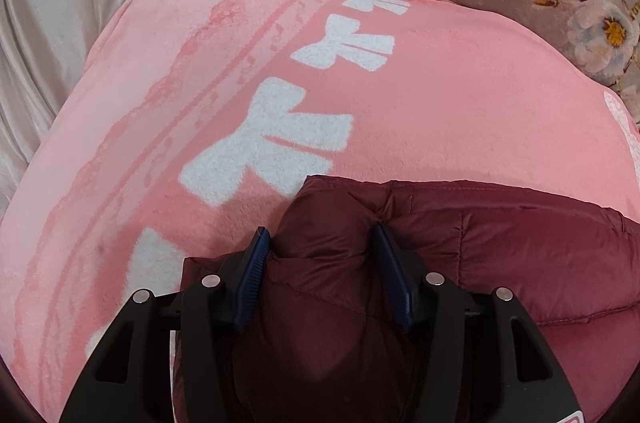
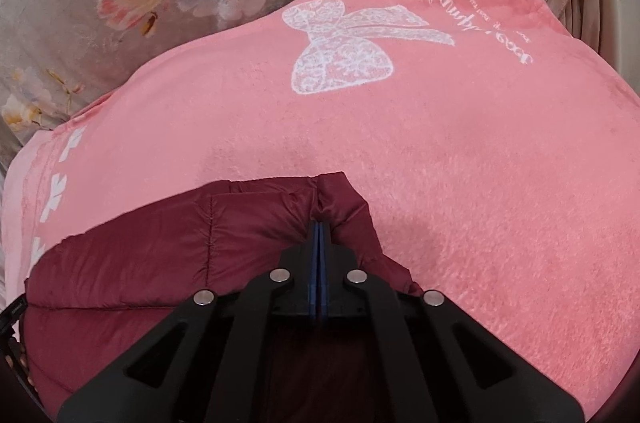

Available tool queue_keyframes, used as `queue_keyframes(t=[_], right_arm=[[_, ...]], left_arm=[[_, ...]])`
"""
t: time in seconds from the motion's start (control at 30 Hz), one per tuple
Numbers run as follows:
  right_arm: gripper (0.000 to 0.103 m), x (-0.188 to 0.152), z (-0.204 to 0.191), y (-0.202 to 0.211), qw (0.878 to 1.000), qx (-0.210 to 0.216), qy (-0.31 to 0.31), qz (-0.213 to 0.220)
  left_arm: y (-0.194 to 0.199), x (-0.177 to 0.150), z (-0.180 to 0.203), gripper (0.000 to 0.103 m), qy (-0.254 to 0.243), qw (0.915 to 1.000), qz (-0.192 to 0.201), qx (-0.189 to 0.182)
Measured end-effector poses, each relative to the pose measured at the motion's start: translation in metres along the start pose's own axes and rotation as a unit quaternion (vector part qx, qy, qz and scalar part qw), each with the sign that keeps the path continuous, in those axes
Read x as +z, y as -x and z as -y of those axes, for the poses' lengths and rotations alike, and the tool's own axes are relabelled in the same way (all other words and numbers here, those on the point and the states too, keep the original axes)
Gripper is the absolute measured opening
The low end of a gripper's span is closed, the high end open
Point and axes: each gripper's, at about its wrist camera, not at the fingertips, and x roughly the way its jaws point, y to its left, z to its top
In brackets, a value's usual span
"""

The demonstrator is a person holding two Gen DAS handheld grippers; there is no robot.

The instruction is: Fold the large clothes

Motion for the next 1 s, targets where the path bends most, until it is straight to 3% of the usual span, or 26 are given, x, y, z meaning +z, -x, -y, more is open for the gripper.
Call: queue_keyframes(t=[0.33, 0.47, 0.53, 0.6, 0.67, 0.73, 0.8, 0.93, 1.0], right_arm=[[0.0, 0.001, -0.008, -0.016, 0.999, -0.035, 0.023, -0.012], [0.0, 0.004, 0.006, -0.009, 1.0, -0.015, -0.008, -0.003], [0.001, 0.009, 0.023, 0.014, 0.998, -0.042, -0.041, 0.036], [0.01, 0.01, 0.026, 0.049, 0.993, -0.074, -0.034, 0.085], [0.016, 0.009, 0.013, 0.077, 0.993, -0.054, -0.002, 0.107], [0.027, 0.002, -0.02, 0.1, 0.993, -0.004, 0.049, 0.103], [0.038, -0.01, -0.056, 0.112, 0.99, 0.047, 0.093, 0.093], [0.038, -0.039, -0.131, 0.11, 0.977, 0.128, 0.164, 0.047], [0.031, -0.053, -0.157, 0.102, 0.972, 0.131, 0.192, 0.039]], left_arm=[[-0.008, 0.002, 0.002, 0.061, 0.004, 0.9999, 0.009, 0.009], [-0.007, 0.005, -0.006, 0.07, 0.02, 0.9997, 0.005, 0.011], [0.0, 0.008, -0.022, 0.07, 0.039, 0.9991, 0.003, 0.014], [0.021, 0.011, -0.04, 0.068, 0.061, 0.9974, 0.015, 0.036], [0.048, 0.013, -0.048, 0.065, 0.072, 0.9953, 0.038, 0.052], [0.088, 0.016, -0.04, 0.062, 0.062, 0.9934, 0.075, 0.06], [0.118, 0.015, -0.015, 0.063, 0.029, 0.9952, 0.092, 0.014], [0.141, -0.004, 0.061, 0.063, -0.065, 0.9929, 0.072, -0.069], [0.134, -0.018, 0.089, 0.06, -0.087, 0.9908, 0.054, -0.089]])
